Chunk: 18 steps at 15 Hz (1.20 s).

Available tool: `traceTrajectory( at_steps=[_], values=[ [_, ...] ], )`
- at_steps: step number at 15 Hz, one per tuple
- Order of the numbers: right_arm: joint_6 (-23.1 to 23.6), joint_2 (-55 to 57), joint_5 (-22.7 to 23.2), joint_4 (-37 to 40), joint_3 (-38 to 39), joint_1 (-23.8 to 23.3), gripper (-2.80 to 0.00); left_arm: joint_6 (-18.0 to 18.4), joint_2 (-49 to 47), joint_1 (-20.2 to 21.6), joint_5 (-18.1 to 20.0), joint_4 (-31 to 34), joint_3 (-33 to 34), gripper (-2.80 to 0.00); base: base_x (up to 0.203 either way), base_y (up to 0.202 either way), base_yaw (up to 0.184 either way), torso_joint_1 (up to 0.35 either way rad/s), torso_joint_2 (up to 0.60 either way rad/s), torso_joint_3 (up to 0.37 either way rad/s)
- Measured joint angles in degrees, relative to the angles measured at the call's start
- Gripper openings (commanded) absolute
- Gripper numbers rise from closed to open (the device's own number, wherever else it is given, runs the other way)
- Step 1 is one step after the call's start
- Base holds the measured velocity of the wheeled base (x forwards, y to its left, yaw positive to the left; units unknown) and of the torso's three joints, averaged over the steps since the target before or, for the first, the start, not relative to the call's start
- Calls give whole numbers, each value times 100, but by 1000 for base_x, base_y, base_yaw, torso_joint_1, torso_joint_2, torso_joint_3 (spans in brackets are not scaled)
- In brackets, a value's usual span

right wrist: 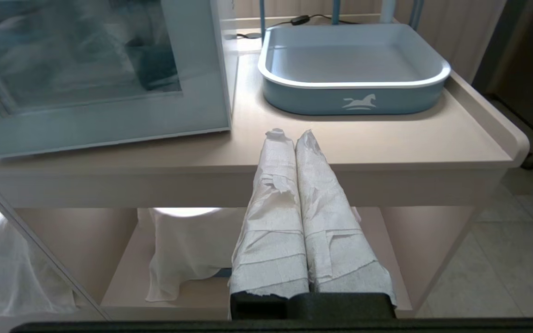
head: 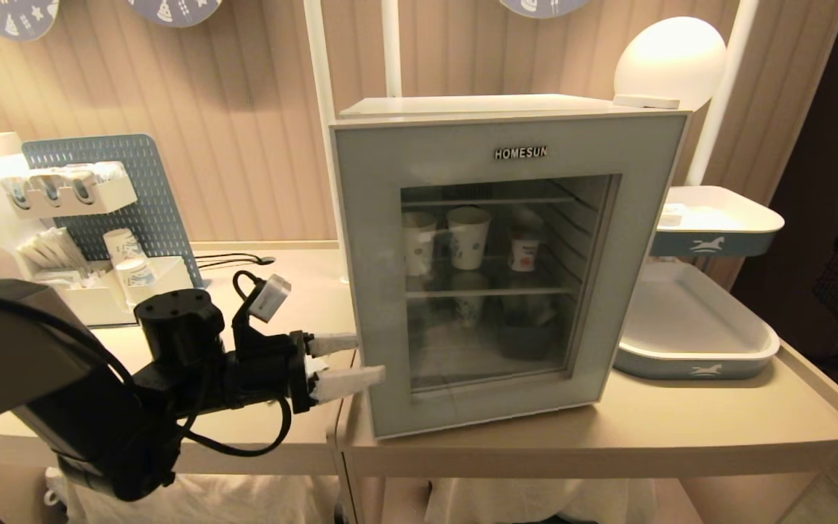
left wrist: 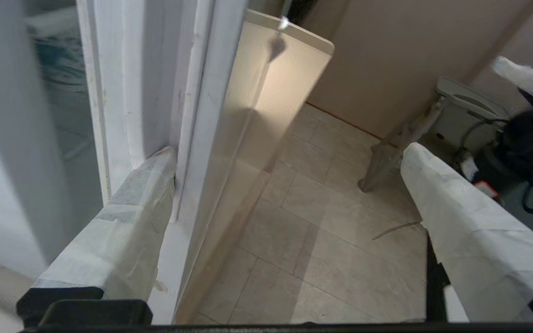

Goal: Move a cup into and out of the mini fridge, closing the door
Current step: Open the freezer door

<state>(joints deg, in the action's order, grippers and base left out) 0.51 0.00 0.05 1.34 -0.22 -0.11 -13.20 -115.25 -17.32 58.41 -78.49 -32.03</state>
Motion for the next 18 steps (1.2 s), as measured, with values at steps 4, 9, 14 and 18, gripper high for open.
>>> traceTrajectory(
  at_steps=[4, 9, 14, 18],
  values=[
    [0, 2, 0, 2, -2, 4, -280, 1, 418, -273, 28, -417, 781, 0, 0, 0, 0, 0, 0, 0],
    [0, 2, 0, 0, -2, 6, -280, 0, 1475, -426, -37, -647, 1815, 0, 0, 0, 0, 0, 0, 0],
    [0, 0, 0, 6, -5, 9, -280, 4, 1285, 266, -925, -623, 2002, -280, 0, 0, 0, 0, 0, 0],
    [0, 0, 2, 9, -5, 9, -280, 27, 444, 310, -2327, -225, 1365, -280, 0, 0, 0, 0, 0, 0]
  ],
)
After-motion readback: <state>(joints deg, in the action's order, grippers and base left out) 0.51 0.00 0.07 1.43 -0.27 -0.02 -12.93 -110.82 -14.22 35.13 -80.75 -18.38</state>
